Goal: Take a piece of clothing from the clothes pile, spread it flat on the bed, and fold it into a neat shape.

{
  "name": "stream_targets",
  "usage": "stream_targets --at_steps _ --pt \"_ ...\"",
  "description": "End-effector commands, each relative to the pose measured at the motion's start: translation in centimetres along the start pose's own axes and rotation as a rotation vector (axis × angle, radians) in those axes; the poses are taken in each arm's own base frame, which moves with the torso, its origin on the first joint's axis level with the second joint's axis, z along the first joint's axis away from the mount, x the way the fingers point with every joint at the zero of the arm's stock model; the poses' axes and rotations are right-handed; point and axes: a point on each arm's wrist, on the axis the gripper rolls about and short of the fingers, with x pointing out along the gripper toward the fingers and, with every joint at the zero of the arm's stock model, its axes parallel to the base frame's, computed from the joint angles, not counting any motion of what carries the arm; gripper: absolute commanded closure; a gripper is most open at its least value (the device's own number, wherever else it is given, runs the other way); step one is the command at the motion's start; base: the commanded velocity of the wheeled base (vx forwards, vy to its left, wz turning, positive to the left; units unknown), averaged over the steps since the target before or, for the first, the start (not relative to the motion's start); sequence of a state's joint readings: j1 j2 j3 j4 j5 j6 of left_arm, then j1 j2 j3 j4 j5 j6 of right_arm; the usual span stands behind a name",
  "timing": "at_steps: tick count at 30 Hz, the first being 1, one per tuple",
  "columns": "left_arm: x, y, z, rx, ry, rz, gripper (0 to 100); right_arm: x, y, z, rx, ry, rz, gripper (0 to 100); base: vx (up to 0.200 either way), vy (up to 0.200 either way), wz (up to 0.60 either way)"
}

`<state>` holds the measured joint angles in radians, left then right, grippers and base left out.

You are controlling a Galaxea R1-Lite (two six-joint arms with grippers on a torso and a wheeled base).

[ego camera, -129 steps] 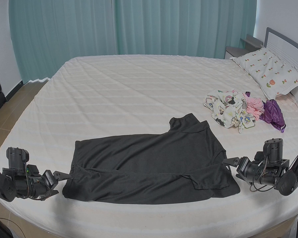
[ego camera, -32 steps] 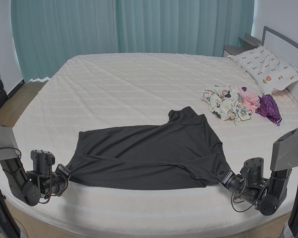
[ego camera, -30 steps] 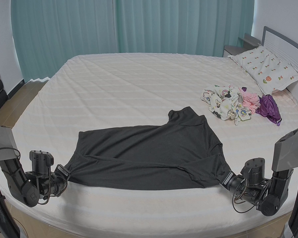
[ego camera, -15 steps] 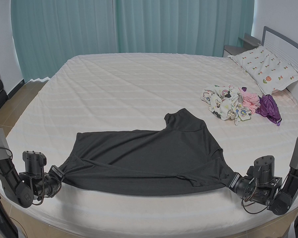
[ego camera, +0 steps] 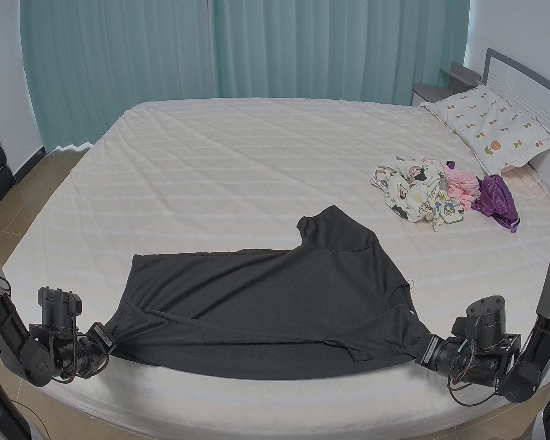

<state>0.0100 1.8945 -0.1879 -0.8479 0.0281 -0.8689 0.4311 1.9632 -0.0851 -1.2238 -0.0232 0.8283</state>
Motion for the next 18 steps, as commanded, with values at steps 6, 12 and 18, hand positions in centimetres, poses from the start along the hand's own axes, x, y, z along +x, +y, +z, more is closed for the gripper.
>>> stream_targets --at_steps 6,12,18 --pt "-0.2 0.2 -0.2 0.004 0.028 -0.015 0 0.8 -0.8 -1.1 -0.022 0.056 -0.047 0 0.000 0.000 0.00" --pt "-1.0 0.0 1.2 -0.015 -0.035 -0.050 0 0.6 -0.7 0.0 -0.003 -0.004 -0.041 0 0.000 0.000 0.00" --pt "-1.6 -1.3 4.7 -0.013 -0.122 -0.141 0 -1.2 -0.3 1.1 -0.039 -0.062 -0.007 0 0.000 0.000 0.00"
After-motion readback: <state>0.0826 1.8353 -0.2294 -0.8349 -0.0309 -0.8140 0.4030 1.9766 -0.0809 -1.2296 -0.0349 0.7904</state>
